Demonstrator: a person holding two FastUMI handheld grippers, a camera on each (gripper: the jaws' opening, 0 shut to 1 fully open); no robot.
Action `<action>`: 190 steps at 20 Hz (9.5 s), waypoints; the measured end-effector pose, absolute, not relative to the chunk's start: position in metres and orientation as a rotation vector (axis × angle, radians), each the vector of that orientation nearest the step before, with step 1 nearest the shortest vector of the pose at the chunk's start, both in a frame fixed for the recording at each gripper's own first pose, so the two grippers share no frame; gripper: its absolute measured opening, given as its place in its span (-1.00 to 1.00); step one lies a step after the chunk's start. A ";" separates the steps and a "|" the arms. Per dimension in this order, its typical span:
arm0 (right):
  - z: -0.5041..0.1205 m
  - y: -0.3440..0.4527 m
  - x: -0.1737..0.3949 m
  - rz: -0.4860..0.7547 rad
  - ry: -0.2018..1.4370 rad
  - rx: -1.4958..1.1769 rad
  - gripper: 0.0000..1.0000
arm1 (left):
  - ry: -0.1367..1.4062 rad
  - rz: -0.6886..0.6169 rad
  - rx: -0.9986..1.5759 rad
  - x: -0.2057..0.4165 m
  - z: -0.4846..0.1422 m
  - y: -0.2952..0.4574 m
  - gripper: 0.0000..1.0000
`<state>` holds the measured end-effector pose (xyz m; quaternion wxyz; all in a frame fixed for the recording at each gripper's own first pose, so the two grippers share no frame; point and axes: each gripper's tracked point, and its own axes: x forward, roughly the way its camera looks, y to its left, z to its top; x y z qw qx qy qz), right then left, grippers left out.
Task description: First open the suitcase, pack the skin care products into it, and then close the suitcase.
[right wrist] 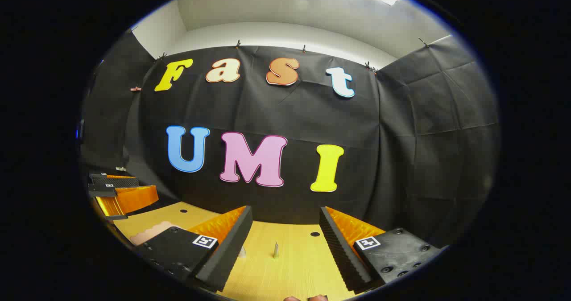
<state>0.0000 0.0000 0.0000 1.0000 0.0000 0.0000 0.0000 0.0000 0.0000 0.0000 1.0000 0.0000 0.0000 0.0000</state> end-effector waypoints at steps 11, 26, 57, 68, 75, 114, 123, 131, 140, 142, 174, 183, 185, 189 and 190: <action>-0.007 -0.017 0.009 -0.047 0.013 -0.021 0.92 | 0.033 -0.025 0.012 0.017 -0.013 -0.006 0.94; -0.025 -0.035 0.021 -0.048 0.039 0.021 0.92 | 0.211 -0.034 -0.044 0.031 -0.065 -0.017 0.94; -0.166 -0.169 0.109 -0.013 0.289 0.052 0.96 | 1.185 0.038 -0.123 0.098 -0.251 0.018 -0.67; -0.122 -0.020 0.146 0.023 0.272 0.143 0.96 | 0.977 0.222 0.041 0.025 -0.081 0.320 -0.70; -0.117 0.035 0.144 -0.009 0.319 0.144 0.96 | 1.095 0.505 0.085 -0.018 -0.181 0.517 -0.73; -0.176 -0.050 0.093 -0.024 0.379 0.168 0.96 | 0.906 -0.114 -0.078 0.194 -0.277 -0.002 0.94; -0.258 -0.115 0.101 0.018 0.536 0.135 0.95 | 0.980 0.086 -0.047 0.281 -0.377 0.008 0.94; -0.342 -0.054 0.177 0.234 0.652 0.120 0.95 | 1.019 0.032 -0.007 0.282 -0.380 0.002 -0.05; -0.439 0.036 0.240 0.385 0.753 0.136 0.95 | 0.913 -0.013 -0.084 0.181 -0.246 -0.007 -0.12; -0.459 0.046 0.249 0.395 0.766 0.110 0.94 | 0.909 0.040 -0.084 0.144 -0.224 0.011 -0.11; -0.308 0.163 0.022 0.536 0.883 0.179 -0.41 | 1.293 0.201 -0.089 -0.027 -0.308 0.211 0.65; -0.334 0.324 -0.057 0.600 1.346 0.377 -0.41 | 0.887 0.430 -0.143 -0.074 -0.185 0.376 0.80; -0.373 0.332 -0.066 0.519 1.443 0.309 -0.41 | 0.877 0.520 -0.160 -0.099 -0.175 0.417 0.82; -0.406 0.338 -0.068 0.367 1.562 0.279 -0.39 | 0.881 0.604 -0.222 -0.125 -0.175 0.481 0.83; -0.407 0.339 -0.067 0.341 1.567 0.282 -0.41 | 0.890 0.615 -0.226 -0.132 -0.184 0.496 0.83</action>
